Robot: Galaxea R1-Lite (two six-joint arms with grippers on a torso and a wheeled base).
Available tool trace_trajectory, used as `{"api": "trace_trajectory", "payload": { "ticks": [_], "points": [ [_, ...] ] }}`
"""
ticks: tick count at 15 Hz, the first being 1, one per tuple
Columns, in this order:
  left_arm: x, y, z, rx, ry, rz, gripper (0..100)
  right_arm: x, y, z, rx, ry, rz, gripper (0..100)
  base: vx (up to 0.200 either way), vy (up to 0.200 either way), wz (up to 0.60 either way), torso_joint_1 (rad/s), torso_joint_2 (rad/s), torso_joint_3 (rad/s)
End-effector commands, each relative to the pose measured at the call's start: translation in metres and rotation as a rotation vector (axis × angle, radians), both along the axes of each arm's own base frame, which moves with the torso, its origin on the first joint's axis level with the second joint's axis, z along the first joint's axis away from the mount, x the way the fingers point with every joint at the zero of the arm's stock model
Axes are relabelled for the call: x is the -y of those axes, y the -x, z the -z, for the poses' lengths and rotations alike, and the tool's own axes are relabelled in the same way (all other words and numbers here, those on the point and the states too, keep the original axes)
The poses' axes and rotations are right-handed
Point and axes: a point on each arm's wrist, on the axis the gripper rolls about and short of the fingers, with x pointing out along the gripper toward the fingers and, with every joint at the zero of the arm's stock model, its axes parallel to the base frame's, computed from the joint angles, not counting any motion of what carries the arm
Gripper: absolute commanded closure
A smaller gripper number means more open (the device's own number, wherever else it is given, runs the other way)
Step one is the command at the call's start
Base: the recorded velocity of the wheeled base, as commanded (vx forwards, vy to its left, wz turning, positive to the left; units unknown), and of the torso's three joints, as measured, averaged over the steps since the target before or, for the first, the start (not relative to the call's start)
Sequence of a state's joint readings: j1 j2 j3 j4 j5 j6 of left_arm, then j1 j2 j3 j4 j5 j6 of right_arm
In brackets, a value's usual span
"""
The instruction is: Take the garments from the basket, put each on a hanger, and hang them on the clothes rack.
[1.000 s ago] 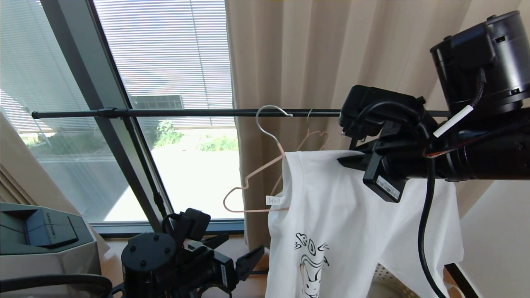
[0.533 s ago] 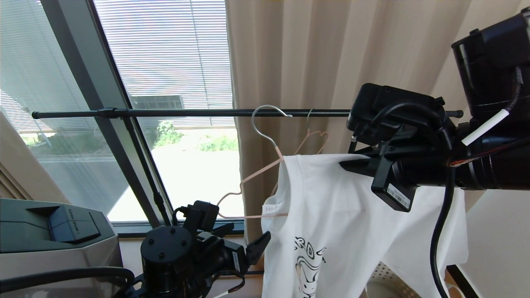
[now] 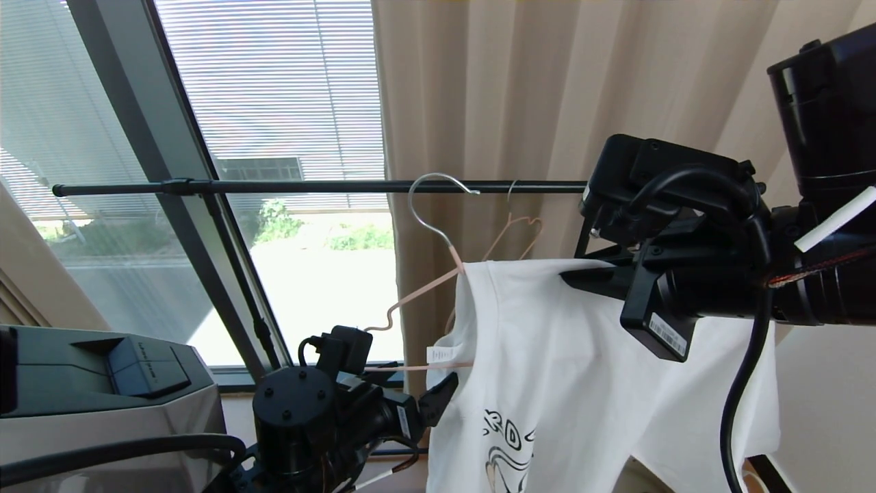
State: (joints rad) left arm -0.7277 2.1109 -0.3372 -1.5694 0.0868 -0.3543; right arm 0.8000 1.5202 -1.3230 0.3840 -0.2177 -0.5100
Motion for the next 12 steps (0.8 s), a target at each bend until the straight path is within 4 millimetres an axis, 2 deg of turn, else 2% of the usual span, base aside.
{"api": "trace_trajectory", "payload": {
  "ticks": [1, 5, 12],
  "points": [
    [0.002, 0.002, 0.007, -0.016, -0.022, 0.005, 0, 0.002, 0.002, -0.005, 0.014, -0.015, 0.0, 100, 0.0, 0.0, 0.0, 0.0, 0.0, 0.0],
    [0.003, 0.008, 0.015, -0.028, -0.071, 0.026, 0, 0.003, 0.001, -0.007, 0.022, -0.047, 0.065, 100, 0.0, 0.0, 0.0, 0.0, 0.0, 0.0],
    [0.004, 0.007, 0.026, -0.053, -0.097, 0.026, 0, 0.007, 0.006, -0.014, 0.041, -0.067, 0.066, 100, 0.0, 0.0, 0.0, 0.0, 0.0, 0.0]
  ]
}}
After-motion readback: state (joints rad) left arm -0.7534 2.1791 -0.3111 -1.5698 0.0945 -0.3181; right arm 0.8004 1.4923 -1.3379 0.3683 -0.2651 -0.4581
